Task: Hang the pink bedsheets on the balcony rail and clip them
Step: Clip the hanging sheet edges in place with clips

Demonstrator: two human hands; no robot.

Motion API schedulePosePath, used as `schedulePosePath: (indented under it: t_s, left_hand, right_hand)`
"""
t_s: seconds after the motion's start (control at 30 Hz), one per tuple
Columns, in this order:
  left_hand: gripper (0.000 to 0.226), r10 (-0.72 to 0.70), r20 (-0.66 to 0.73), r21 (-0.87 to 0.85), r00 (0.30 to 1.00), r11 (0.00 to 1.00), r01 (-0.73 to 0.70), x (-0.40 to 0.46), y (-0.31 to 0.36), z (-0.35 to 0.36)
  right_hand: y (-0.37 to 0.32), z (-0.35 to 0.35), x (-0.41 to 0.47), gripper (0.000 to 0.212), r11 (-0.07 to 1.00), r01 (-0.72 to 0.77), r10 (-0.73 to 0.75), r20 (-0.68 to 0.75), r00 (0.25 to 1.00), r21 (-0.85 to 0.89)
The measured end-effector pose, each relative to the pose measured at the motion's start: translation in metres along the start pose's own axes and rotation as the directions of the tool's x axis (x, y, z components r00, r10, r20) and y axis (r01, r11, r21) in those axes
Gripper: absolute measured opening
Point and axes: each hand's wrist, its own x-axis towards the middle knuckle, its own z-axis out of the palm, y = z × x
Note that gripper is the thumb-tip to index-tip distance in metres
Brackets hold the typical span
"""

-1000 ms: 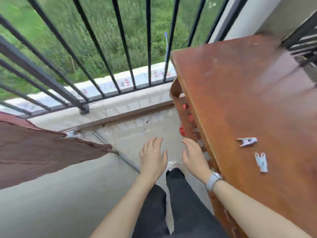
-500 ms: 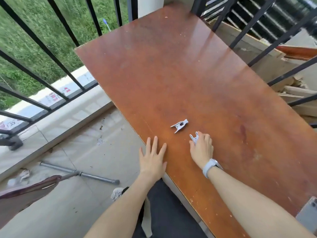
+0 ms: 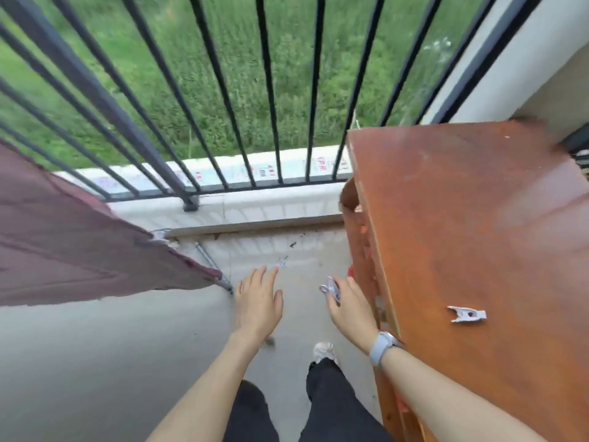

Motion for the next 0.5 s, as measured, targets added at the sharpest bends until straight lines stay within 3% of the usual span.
schedulePosePath:
  t_s: [0.1, 0.2, 0.37, 0.5]
  left_hand:
    - [0.041, -0.208, -0.158, -0.064, 0.965, 0.978, 0.2, -0.033, -0.087, -0.047]
    - [0.045, -0.41, -0.271, -0.143, 0.871, 0.912, 0.385, -0.09, -0.185, -0.087]
    - [0.043, -0.675, -0.376, -0.247, 0.635, 0.734, 0.633, -0.202, -0.345, -0.141]
    - [0.045, -0.791, -0.443, -0.356, 0.422, 0.587, 0.727, -0.277, -0.438, -0.187]
  right_hand:
    - [-0.095, 0.044, 0.017, 0.028, 0.979, 0.191, -0.182, 0.116, 0.976, -0.066]
    - [-0.19, 0.112, 0.005, 0.033, 0.914, 0.403, -0.385, 0.208, 0.899, -0.047]
    - [-0.339, 0.243, -0.053, 0.037, 0.721, 0.693, -0.633, 0.436, 0.64, 0.031]
    - [-0.463, 0.311, -0.102, 0.027, 0.609, 0.771, -0.737, 0.49, 0.465, 0.186]
